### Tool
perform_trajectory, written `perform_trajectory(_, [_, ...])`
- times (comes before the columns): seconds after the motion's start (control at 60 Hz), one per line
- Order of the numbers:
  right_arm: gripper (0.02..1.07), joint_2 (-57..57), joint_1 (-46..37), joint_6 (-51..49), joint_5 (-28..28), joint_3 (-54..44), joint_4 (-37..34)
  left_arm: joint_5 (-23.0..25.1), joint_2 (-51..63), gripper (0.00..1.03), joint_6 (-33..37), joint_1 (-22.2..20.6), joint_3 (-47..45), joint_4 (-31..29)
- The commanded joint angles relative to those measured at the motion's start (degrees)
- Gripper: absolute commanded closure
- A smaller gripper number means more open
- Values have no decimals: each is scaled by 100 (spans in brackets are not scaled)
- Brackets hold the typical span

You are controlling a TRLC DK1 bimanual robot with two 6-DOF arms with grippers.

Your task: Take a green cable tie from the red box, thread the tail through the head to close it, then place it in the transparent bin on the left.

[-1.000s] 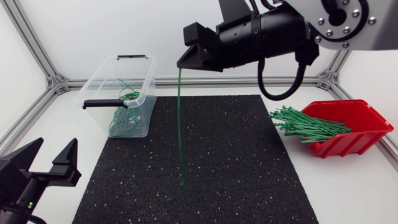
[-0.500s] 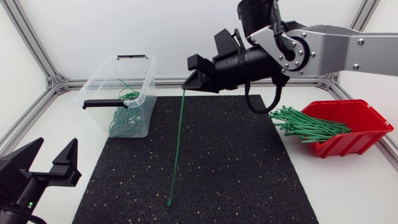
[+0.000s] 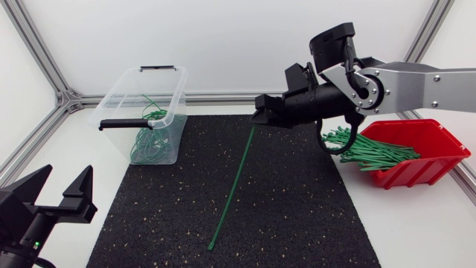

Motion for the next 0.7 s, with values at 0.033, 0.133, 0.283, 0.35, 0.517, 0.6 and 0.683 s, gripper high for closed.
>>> perform_trajectory(0.033, [63, -297, 13, -451, 339, -115, -115, 34, -34, 4, 17, -34, -222, -133])
perform_trajectory(0.133, [53, -437, 119, -768, 743, -106, -264, 34, -34, 4, 17, -34, -222, -133])
perform_trajectory(0.283, [52, -657, 172, -1128, 1068, -159, -475, 34, -34, 4, 17, -34, -222, -133])
perform_trajectory(0.35, [52, -736, 242, -1401, 1183, -159, -581, 34, -34, 4, 17, -34, -222, -133])
perform_trajectory(0.517, [51, -789, 629, -2596, 1218, 26, -1073, 34, -34, 4, 17, -34, -222, -133])
perform_trajectory(0.6, [51, -710, 919, -3580, 1394, 193, -1433, 34, -34, 4, 17, -34, -222, -133])
perform_trajectory(0.683, [33, -648, 1200, -4354, 1842, 184, -1583, 34, -34, 4, 26, -34, -222, -133])
